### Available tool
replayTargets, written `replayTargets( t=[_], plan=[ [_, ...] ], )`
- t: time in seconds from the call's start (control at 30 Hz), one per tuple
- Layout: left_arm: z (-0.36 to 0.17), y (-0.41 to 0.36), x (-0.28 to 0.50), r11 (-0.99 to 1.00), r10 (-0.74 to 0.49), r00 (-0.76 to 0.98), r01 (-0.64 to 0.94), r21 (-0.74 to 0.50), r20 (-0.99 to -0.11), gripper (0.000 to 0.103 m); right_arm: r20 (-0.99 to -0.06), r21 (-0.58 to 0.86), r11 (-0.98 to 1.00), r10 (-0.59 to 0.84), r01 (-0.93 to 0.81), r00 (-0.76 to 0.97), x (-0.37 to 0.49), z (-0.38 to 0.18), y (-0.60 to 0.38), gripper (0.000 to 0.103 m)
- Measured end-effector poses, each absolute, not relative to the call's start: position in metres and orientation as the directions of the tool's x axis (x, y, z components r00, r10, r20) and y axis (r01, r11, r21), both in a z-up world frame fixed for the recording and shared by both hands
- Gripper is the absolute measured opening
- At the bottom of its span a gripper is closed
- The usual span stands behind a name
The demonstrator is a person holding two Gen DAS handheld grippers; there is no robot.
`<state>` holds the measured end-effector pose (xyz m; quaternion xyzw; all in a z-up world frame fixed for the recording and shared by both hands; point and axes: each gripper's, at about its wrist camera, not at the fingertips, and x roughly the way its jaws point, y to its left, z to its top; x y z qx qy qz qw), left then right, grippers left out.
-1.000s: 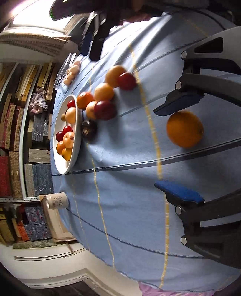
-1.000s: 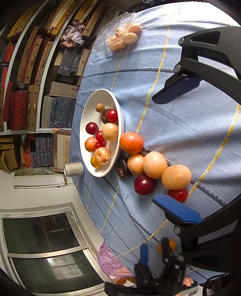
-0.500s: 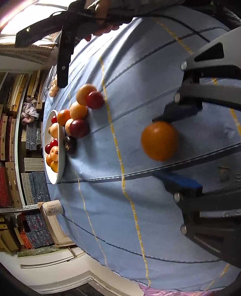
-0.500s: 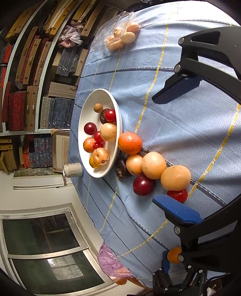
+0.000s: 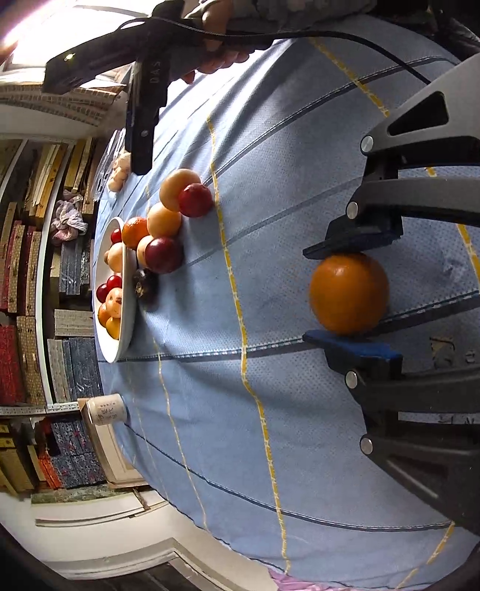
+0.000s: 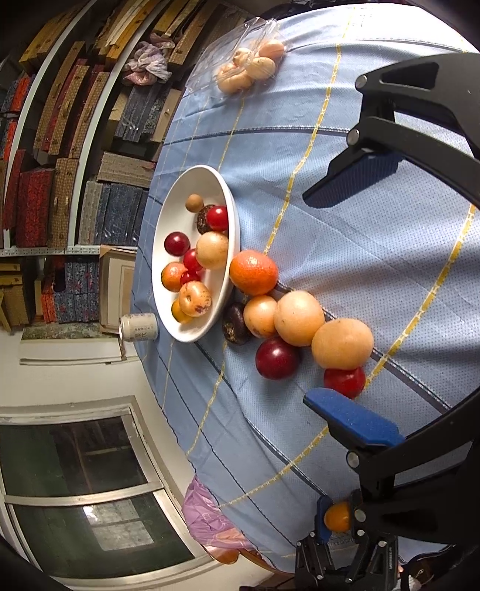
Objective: Organize fruits
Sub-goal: 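Grasp the orange fruit on the table with the left tool, then grasp the large tan fruit with the right tool while the left tool holds the orange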
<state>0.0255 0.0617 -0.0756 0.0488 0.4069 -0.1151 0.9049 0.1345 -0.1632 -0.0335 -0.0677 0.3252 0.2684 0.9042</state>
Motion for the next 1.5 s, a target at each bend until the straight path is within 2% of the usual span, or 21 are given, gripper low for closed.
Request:
replayTargets(
  t=[0.1,0.17,0.43,0.67,0.8,0.87,0.93,1.2,1.3,1.5],
  plan=[
    [-0.073,0.069,0.024,0.973,-0.182,0.658,0.23,-0.035,-0.731,0.04,-0.622,0.04,0.843,0.441,-0.536,0.647,0.131,-0.036,-0.16,0.095],
    [-0.072,0.072,0.024,0.974,-0.189,0.663,0.222,-0.05,-0.724,0.04,-0.622,0.026,0.841,0.437,-0.541,0.65,0.128,-0.038,-0.157,0.087],
    [-0.071,0.073,0.023,0.97,-0.207,0.666,0.232,-0.065,-0.717,0.04,-0.667,0.006,0.829,0.42,-0.56,0.615,0.128,-0.054,-0.143,0.075],
    [-0.071,0.075,0.022,0.968,-0.219,0.664,0.242,-0.072,-0.715,0.04,-0.704,-0.047,0.877,0.31,-0.478,0.639,0.137,-0.064,-0.152,0.073],
    [-0.072,0.075,0.022,0.967,-0.222,0.663,0.243,-0.075,-0.715,0.04,-0.68,-0.016,0.863,0.361,-0.505,0.638,0.134,-0.06,-0.152,0.07],
    [-0.071,0.074,0.022,0.967,-0.22,0.662,0.242,-0.074,-0.717,0.04,-0.674,-0.014,0.858,0.371,-0.514,0.638,0.134,-0.061,-0.149,0.056],
    [-0.071,0.074,0.022,0.967,-0.22,0.663,0.243,-0.073,-0.716,0.04,-0.677,-0.003,0.858,0.376,-0.514,0.633,0.136,-0.061,-0.15,0.052],
    [-0.071,0.072,0.022,0.966,-0.222,0.662,0.25,-0.068,-0.716,0.04,-0.702,0.031,0.876,0.362,-0.482,0.613,0.154,-0.065,-0.157,0.053],
    [-0.071,0.073,0.023,0.967,-0.219,0.661,0.247,-0.068,-0.717,0.041,-0.722,0.015,0.874,0.345,-0.485,0.6,0.159,-0.069,-0.152,0.043],
    [-0.07,0.074,0.022,0.967,-0.219,0.665,0.244,-0.069,-0.714,0.041,-0.735,-0.01,0.877,0.32,-0.481,0.598,0.158,-0.072,-0.151,0.044]
  ],
)
